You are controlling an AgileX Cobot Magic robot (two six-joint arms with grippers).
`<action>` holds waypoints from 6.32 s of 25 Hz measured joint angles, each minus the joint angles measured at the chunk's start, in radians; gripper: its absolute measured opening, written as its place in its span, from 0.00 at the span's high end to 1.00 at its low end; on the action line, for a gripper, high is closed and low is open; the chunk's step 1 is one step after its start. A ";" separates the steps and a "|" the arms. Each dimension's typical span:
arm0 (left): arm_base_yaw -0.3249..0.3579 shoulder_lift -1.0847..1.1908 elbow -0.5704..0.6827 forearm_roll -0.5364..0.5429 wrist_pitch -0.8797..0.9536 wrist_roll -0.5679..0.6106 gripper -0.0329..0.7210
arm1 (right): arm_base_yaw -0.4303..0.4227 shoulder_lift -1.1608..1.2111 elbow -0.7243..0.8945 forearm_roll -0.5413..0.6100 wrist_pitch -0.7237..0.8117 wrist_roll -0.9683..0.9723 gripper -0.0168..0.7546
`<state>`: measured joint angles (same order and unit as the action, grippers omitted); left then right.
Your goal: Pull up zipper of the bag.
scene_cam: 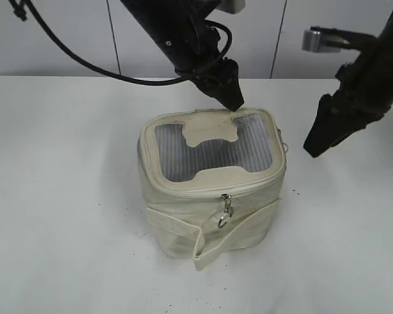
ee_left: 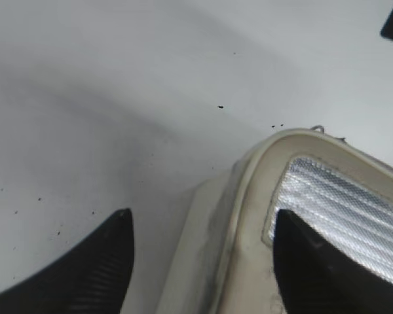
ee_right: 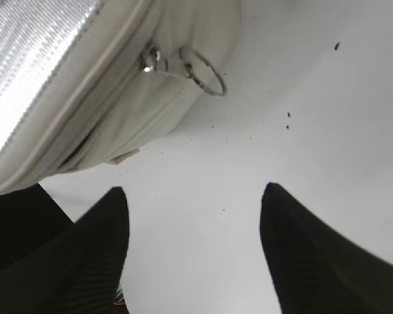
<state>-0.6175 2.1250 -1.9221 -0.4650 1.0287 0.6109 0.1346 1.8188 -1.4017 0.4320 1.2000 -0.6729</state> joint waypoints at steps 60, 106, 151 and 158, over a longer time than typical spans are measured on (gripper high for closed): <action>0.002 0.182 -0.187 -0.152 0.202 0.011 0.90 | 0.031 0.005 0.179 0.159 -0.201 -0.165 0.99; 0.002 0.066 -0.187 0.046 0.198 -0.079 0.44 | 0.322 -0.424 0.401 -0.197 -0.365 0.576 0.21; 0.058 -1.839 1.367 0.440 0.023 -0.543 0.44 | 0.043 -1.666 0.899 -0.432 -0.141 0.712 0.24; 0.058 -1.857 1.384 0.459 0.028 -0.543 0.44 | 0.044 -1.666 0.899 -0.432 -0.141 0.712 0.24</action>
<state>-0.5592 0.2677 -0.5383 -0.0063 1.0571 0.0674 0.1788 0.1523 -0.5030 0.0000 1.0594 0.0386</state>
